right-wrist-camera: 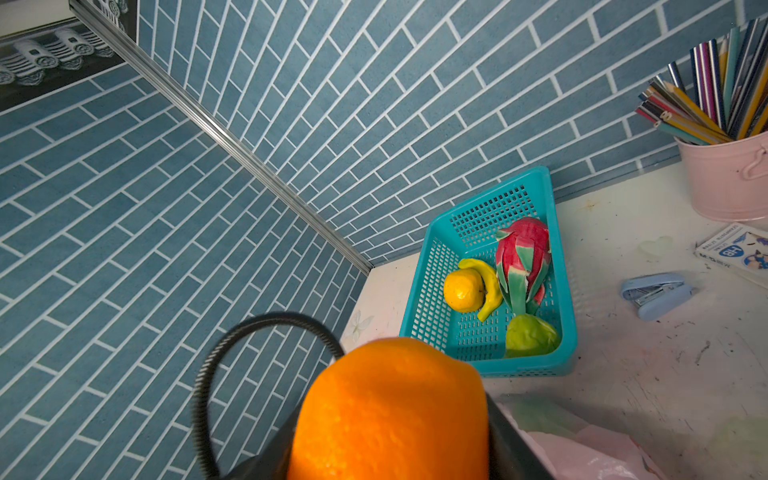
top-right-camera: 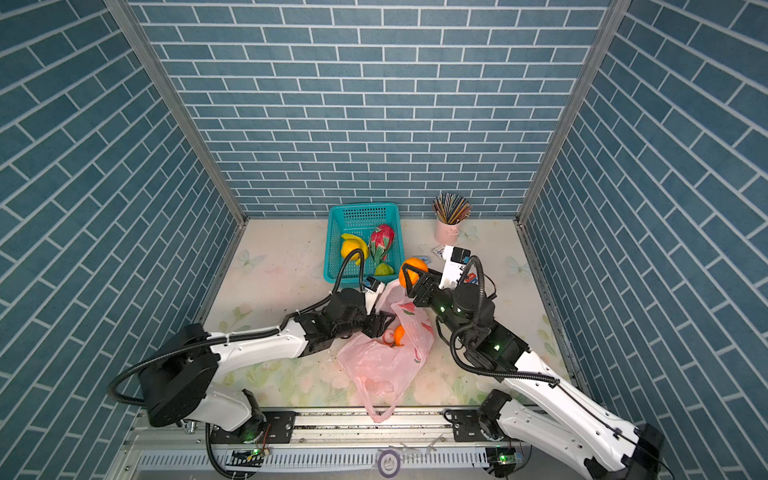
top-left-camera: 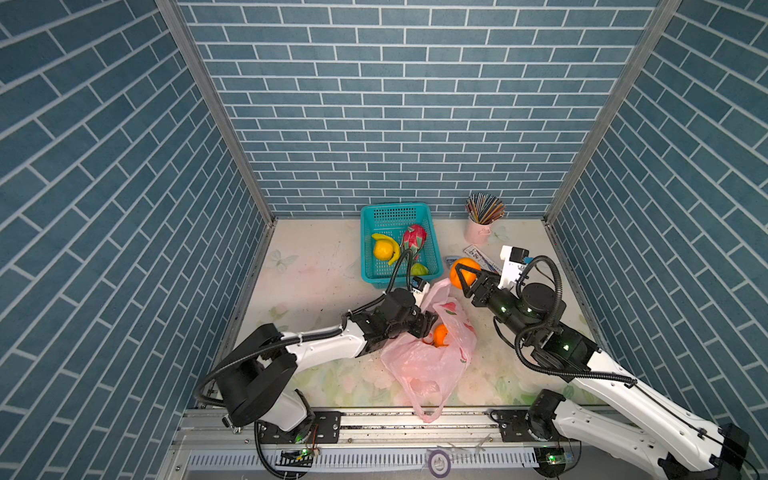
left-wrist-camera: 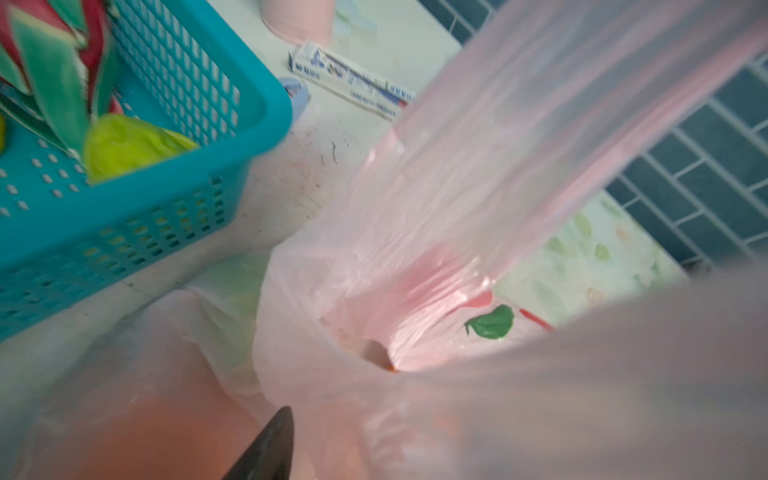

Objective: Untie the knot of the plastic bag and take out the fruit

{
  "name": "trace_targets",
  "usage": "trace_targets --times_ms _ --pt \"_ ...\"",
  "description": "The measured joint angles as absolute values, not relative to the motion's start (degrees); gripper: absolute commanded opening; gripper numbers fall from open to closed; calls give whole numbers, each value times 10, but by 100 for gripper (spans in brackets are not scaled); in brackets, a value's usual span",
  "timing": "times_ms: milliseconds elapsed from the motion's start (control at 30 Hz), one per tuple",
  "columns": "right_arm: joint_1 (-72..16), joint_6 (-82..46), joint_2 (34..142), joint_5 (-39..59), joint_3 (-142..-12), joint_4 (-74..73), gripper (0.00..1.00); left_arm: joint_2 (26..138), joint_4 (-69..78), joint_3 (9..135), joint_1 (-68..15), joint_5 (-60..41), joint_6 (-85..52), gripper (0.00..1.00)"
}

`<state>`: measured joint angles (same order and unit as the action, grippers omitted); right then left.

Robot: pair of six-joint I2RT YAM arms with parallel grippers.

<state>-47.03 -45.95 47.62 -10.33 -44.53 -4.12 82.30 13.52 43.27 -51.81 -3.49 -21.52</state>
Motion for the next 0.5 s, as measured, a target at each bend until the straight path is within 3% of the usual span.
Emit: trace_targets --times_ms 167,500 --pt "-450 -467 486 -81 -449 -43 56 721 131 421 -512 -10 -187 78" --pt "-435 -470 489 -43 -455 -53 56 581 149 421 -509 -31 -31 81"
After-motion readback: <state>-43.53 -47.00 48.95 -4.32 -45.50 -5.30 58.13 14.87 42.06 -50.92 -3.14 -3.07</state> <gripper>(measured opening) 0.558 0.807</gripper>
